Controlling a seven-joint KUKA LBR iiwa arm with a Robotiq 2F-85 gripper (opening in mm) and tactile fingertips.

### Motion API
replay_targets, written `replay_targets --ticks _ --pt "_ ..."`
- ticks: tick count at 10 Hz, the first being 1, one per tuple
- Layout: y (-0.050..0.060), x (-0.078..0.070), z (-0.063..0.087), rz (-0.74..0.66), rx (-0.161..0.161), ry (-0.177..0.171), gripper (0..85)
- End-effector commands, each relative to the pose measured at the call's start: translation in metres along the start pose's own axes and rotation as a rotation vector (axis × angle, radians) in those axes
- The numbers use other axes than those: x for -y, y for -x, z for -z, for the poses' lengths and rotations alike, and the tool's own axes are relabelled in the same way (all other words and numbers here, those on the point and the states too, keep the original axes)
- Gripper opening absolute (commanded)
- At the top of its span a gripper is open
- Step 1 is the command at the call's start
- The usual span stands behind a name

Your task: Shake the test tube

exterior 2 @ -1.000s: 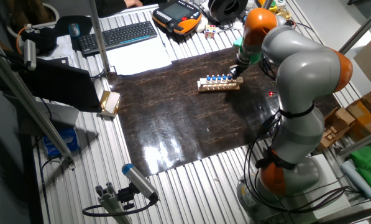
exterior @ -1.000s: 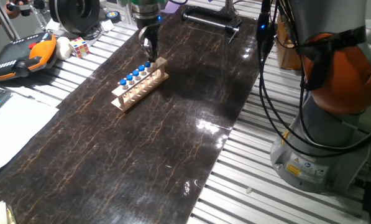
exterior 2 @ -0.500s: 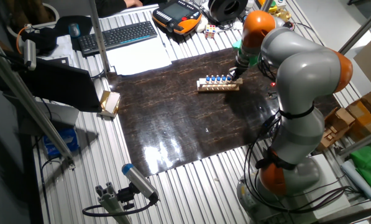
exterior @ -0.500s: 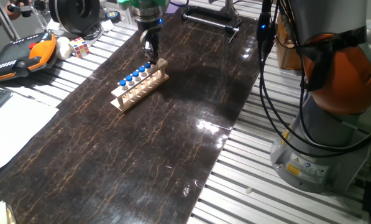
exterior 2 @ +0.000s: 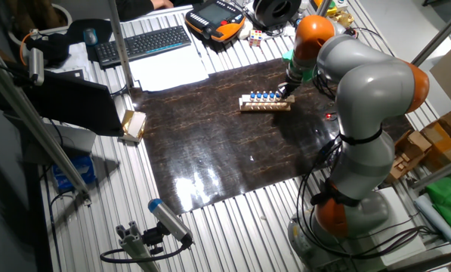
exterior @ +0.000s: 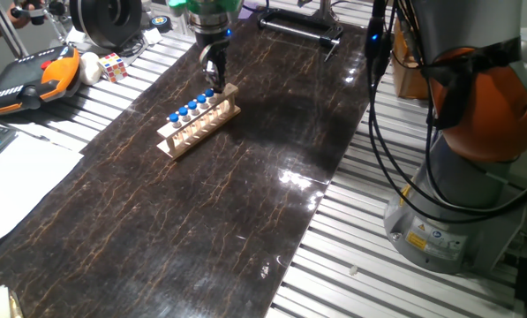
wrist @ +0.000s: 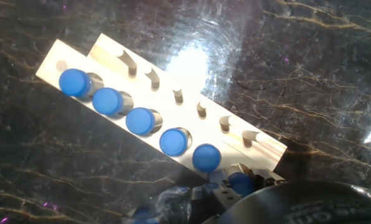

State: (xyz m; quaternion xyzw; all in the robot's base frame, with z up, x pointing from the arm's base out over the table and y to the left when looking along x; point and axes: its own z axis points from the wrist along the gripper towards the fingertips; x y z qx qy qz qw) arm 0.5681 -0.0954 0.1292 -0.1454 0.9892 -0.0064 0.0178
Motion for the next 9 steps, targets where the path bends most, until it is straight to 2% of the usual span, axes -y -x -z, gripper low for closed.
replay_targets --ticks 1,3,6,9 --pt "0.000 0.000 -0.001 -0.004 0.000 0.000 25.3" --pt "0.000 0.000 -0.002 -0.011 0.000 0.000 32.7" --pt "0.000 0.000 -0.002 -0.009 -0.009 0.002 30.3" --pt "0.001 0.001 0.013 -0.016 -0.028 -0.003 30.7"
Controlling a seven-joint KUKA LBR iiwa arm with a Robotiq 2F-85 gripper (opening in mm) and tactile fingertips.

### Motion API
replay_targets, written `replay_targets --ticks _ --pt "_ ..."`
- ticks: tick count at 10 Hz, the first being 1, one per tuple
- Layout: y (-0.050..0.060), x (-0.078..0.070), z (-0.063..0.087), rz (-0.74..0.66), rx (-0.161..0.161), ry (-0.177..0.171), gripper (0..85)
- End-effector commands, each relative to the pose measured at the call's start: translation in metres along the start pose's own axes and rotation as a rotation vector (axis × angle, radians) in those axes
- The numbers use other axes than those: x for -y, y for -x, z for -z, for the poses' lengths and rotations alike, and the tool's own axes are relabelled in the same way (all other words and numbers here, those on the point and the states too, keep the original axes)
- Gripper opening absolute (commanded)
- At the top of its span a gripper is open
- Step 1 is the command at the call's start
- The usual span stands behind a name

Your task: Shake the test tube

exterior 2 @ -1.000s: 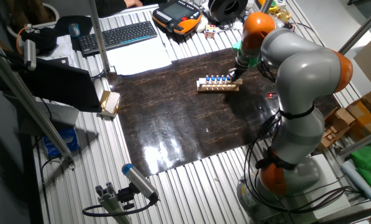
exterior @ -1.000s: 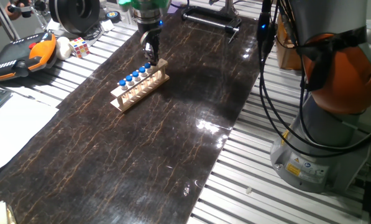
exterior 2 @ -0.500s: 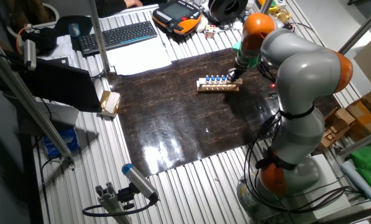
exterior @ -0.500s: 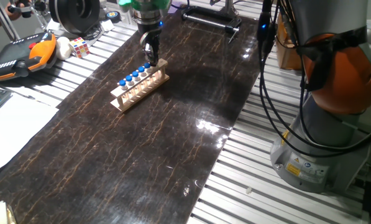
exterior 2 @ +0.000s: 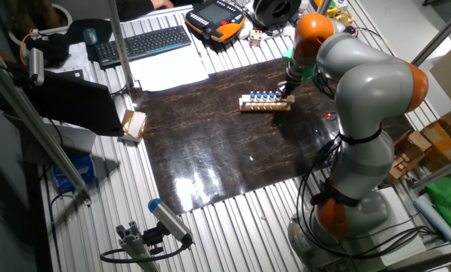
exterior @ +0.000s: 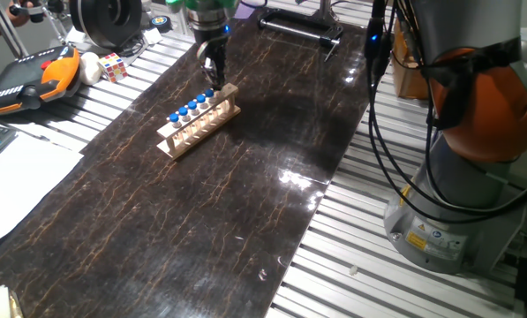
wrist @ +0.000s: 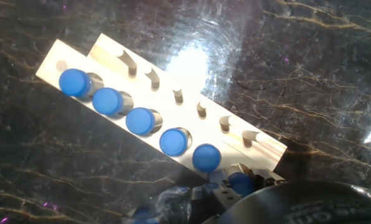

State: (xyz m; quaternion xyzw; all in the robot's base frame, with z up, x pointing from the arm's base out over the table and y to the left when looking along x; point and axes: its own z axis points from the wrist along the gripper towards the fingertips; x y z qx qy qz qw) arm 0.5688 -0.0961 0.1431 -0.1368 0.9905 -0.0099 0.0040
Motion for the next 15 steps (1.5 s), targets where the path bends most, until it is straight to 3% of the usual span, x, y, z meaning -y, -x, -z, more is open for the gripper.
replay_targets --ticks 1,3,10,13,15 --pt "0.000 0.001 0.000 -0.001 -0.001 -0.001 30.7" --pt "0.002 0.002 -0.008 0.005 0.008 0.004 30.7" --pt "0.002 0.001 -0.014 0.005 0.009 0.012 32.0" --pt "0.003 0.001 -0.013 -0.005 0.010 0.001 48.0" --pt "0.002 0.002 -0.010 -0.015 0.014 -0.002 53.7"
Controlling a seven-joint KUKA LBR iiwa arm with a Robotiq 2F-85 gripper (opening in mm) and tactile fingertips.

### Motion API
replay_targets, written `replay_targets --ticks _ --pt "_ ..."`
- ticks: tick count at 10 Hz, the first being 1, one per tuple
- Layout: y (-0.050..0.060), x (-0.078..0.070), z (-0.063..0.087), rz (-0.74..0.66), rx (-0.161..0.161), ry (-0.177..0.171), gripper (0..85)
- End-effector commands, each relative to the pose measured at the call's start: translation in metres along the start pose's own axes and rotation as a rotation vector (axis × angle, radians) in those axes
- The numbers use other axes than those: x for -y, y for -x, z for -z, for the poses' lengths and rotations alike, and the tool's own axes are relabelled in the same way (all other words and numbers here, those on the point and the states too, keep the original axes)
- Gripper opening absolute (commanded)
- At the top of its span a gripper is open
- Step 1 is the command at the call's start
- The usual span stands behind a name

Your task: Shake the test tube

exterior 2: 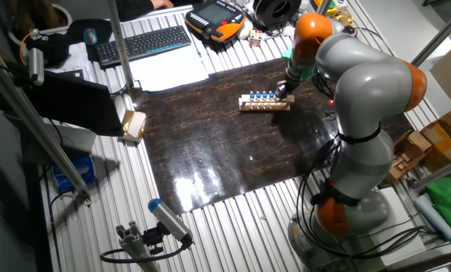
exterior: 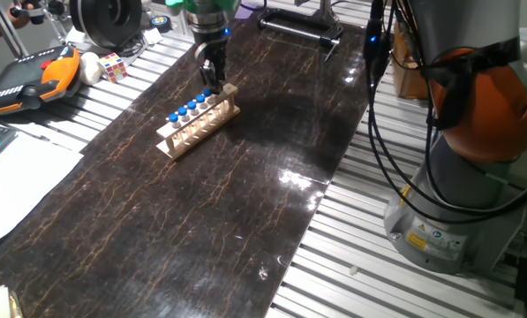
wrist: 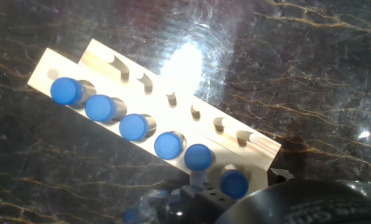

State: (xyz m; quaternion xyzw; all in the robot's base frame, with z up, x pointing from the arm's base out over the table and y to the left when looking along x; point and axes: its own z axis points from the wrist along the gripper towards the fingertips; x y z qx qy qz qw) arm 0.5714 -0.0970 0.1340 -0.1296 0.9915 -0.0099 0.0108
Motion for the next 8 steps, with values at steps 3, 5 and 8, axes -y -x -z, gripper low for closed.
replay_targets --ticks 3,5,8 --pt "-0.002 -0.003 0.016 -0.011 -0.017 -0.004 53.7" --pt "0.001 -0.008 0.031 -0.023 -0.022 -0.005 47.7" --pt "0.009 -0.007 0.066 -0.047 -0.086 0.027 26.0"
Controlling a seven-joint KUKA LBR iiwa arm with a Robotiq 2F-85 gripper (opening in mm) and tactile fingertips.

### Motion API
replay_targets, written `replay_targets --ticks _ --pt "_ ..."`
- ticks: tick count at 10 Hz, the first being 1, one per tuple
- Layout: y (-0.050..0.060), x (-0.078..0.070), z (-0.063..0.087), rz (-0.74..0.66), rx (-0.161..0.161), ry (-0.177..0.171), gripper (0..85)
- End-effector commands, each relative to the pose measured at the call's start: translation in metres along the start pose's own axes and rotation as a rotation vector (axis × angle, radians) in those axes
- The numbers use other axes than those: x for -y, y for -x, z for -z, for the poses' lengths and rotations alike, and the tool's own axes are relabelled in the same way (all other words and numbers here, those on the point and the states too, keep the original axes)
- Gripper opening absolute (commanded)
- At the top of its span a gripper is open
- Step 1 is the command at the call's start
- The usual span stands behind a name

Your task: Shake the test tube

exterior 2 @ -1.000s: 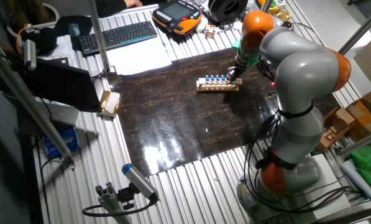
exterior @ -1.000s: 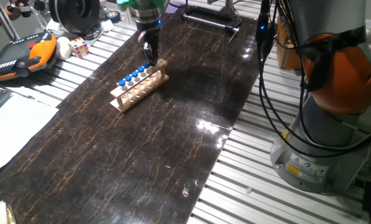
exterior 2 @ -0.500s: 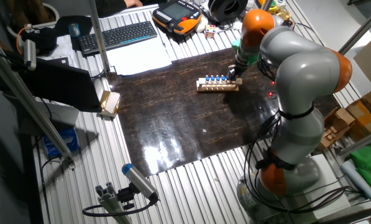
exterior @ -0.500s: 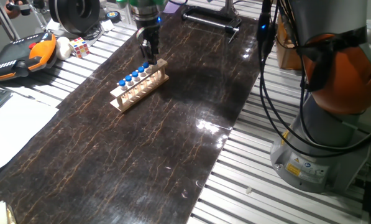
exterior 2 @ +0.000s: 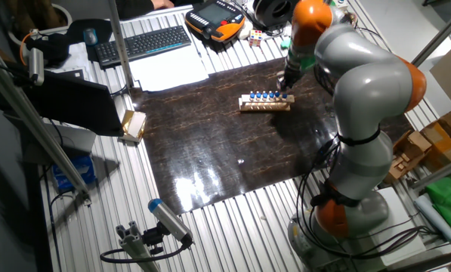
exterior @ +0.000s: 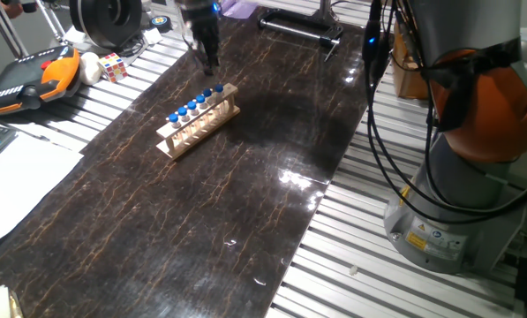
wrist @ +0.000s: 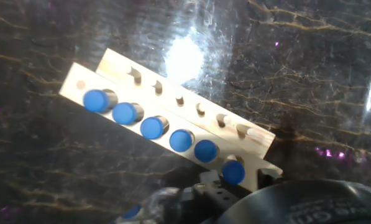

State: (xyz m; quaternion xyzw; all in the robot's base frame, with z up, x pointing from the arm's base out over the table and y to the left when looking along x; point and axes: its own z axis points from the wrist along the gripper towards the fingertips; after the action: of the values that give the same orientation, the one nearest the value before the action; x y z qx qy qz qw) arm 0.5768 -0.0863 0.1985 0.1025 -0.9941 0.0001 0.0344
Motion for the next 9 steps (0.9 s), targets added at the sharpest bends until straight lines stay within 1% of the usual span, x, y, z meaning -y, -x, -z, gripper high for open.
replay_targets --ticks 1,2,3,4,6,7,8,9 --pt "-0.001 0.000 0.010 -0.016 -0.013 0.007 11.3" --pt "-0.001 -0.001 0.017 -0.035 -0.029 0.021 4.7" --pt "-0.003 -0.001 0.021 -0.072 -0.028 0.038 0.7" --pt "-0.004 -0.002 0.023 -0.101 -0.015 0.037 0.7" --pt "-0.004 -0.005 0.026 -0.151 -0.010 0.044 0.7" --pt "-0.004 -0.006 0.027 -0.169 -0.011 0.053 0.7" --pt "-0.003 -0.006 0.027 -0.177 -0.002 0.052 0.7" --pt "-0.003 -0.006 0.028 -0.183 -0.001 0.052 0.7"
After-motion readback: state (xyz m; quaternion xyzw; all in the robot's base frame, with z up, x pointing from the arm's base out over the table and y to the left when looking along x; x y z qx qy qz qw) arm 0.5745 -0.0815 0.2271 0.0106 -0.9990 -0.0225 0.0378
